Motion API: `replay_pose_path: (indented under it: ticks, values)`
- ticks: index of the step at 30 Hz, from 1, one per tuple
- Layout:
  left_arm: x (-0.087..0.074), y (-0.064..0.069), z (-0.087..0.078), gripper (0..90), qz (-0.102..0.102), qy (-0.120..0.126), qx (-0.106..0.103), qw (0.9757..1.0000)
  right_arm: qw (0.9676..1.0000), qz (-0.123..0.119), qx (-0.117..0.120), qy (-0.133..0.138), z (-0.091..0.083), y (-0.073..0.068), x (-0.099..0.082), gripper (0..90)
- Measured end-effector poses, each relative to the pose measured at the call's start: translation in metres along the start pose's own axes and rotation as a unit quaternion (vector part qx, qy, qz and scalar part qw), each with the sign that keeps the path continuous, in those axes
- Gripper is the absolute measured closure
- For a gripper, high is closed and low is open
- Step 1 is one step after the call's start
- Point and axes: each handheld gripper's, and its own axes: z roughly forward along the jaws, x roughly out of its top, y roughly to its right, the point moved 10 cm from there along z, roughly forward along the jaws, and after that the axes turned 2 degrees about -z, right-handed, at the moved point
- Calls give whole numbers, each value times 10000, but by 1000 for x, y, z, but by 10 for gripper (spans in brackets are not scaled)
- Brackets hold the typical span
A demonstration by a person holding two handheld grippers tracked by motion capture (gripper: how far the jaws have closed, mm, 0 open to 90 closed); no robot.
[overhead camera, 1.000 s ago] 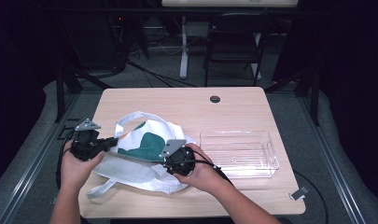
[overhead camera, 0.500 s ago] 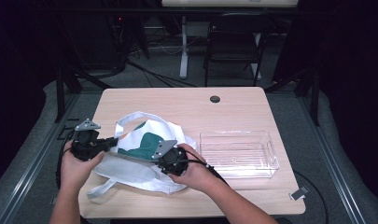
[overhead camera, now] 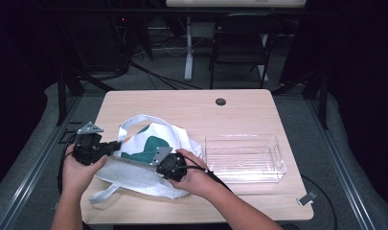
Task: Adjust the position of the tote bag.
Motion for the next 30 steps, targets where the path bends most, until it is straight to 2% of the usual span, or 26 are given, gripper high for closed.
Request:
replay_pose_path:
  ticks: [17, 30]
  values:
    - [0, 0, 0, 885, 8, -12, -17, 10000, 9997, -122, -147, -134, -1, 4, -2, 869]
    - [0, -3, -1, 883, 9, 31, 15, 10000, 9992, -192, -338, -126, -12, 10, 7, 886]
